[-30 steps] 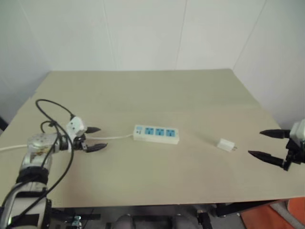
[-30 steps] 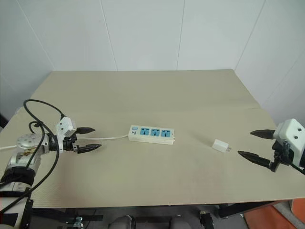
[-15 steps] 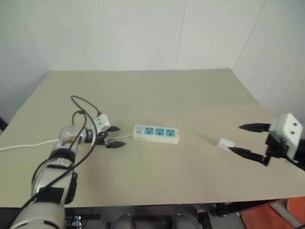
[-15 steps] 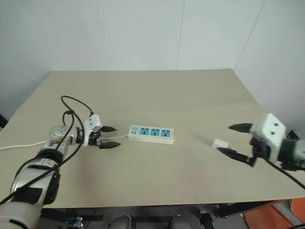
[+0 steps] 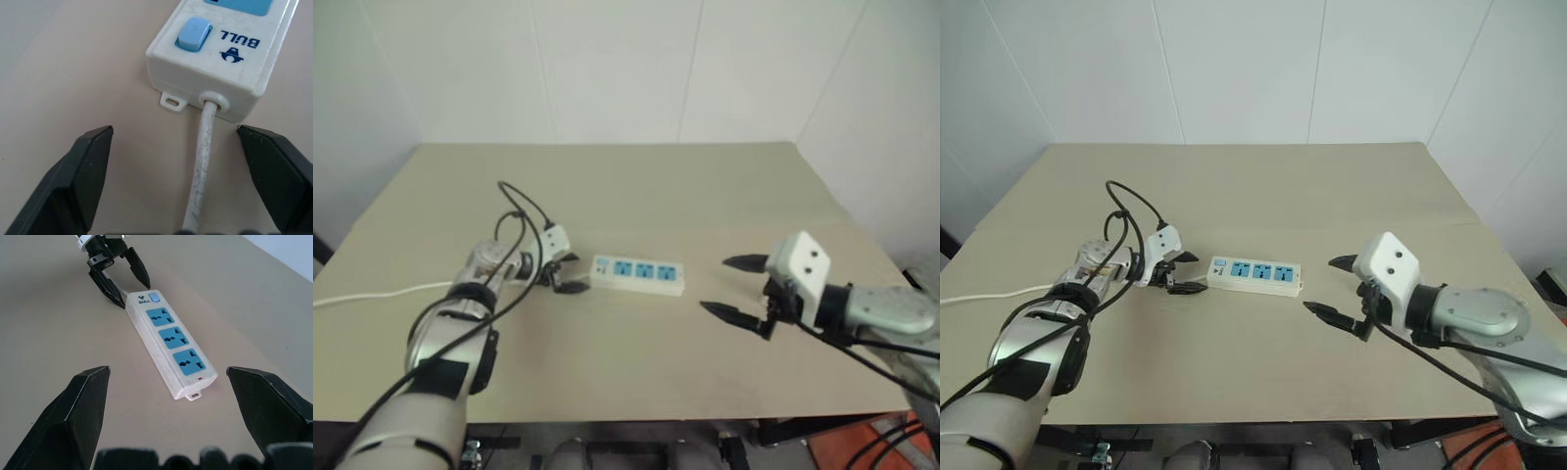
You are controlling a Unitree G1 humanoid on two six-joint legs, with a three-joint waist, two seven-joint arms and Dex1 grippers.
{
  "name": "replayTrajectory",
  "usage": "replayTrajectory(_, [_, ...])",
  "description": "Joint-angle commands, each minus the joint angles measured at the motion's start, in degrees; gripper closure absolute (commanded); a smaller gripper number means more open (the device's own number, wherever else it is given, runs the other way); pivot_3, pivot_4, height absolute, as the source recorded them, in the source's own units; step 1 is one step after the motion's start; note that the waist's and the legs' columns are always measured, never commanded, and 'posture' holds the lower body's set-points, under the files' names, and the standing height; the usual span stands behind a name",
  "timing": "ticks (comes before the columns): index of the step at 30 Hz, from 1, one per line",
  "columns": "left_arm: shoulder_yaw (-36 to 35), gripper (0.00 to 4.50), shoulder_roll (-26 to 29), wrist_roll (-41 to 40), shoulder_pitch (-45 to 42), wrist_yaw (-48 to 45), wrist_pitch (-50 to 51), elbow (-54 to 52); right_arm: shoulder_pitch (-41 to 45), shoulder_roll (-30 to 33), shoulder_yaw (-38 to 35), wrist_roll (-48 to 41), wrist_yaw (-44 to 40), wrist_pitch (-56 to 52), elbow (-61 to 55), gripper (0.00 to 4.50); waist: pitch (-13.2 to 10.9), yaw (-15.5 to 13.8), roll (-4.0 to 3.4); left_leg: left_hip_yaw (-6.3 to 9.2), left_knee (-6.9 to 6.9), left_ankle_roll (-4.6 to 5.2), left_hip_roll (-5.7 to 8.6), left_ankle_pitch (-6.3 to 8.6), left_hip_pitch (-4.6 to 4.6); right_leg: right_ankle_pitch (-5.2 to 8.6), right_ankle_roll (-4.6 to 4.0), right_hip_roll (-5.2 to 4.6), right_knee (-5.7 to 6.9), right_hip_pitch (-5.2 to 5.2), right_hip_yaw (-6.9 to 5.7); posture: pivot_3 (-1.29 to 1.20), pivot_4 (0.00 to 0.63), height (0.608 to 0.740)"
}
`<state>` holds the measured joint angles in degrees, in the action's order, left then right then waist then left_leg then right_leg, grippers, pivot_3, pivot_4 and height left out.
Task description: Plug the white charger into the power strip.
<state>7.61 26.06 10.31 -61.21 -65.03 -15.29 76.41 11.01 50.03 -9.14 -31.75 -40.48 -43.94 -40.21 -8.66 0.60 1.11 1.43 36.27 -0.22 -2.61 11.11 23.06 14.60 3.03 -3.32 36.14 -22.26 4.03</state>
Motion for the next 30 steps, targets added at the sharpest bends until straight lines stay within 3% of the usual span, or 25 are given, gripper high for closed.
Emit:
replayTrajectory(1, [1.81, 1.46, -0.16, 3.43, 0.59, 2.56, 3.18, 1.47, 0.17, -0.67, 0.66, -1.13, 2.54, -2.40, -3.86, 0.00, 0.07, 0.03, 0.01, 0.00, 0.01, 0.00, 0.00, 0.00, -0.06, 0.04, 0.07, 0.00, 0.04, 0.04, 0.00, 0.00, 0.150, 0.740])
replayTrajectory(11, [-0.53, 4.45, 0.66, 1.29, 0.34, -6.82, 11.25, 0.87, 2.36, -0.98, 3.01, -0.88, 5.02, -4.86, -2.71, 0.00, 0.65, 0.56, 0.10, 0.00, -0.04, 0.00, -0.01, 0.00, -0.19, 0.06, 0.08, 0.04, 0.05, 0.06, 0.06, 0.00, 0.150, 0.740])
replayTrajectory(20, [-7.83, 4.48, 1.99, -7.56, 2.52, -12.22, 14.60, -7.05, 4.53, -4.40, 8.29, 1.50, 6.99, -3.67, -1.53, 0.00, 0.63, 0.87, 0.13, 0.04, -0.06, 0.01, -0.02, 0.00, 0.07, 0.04, 0.04, 0.06, 0.06, -0.18, 0.04, 0.00, 0.150, 0.740])
replayTrajectory(22, [-8.49, 4.48, 2.23, -10.67, 7.29, -13.07, 23.63, -19.93, 4.56, -5.44, 9.87, 2.51, 7.48, -3.34, -0.89, 0.00, 0.63, 0.82, 0.14, 0.07, -0.05, 0.01, -0.02, 0.00, 0.17, -0.13, -0.23, 0.05, 0.04, -0.24, 0.02, 0.00, 0.150, 0.740])
replayTrajectory(26, [-6.85, 4.48, 4.62, -14.21, 24.98, -7.04, 54.67, -66.47, 5.23, -7.40, 12.74, 4.60, 7.29, -2.08, 1.35, 0.00, 0.62, 1.51, 0.15, 0.05, -0.15, 0.00, -0.06, 0.01, 0.27, -0.14, -0.26, 0.02, 0.01, -0.29, 0.05, 0.00, 0.150, 0.740])
replayTrajectory(30, [-6.70, 4.48, 4.66, -14.72, 33.66, 2.97, 78.88, -94.04, 6.25, -9.52, 15.29, 6.66, 6.51, -0.37, 4.56, 0.00, 0.55, 0.97, 0.25, 0.11, -0.15, -0.03, -0.04, 0.03, 0.30, -0.14, -0.26, 0.02, 0.00, -0.33, -0.02, 0.00, 0.150, 0.740])
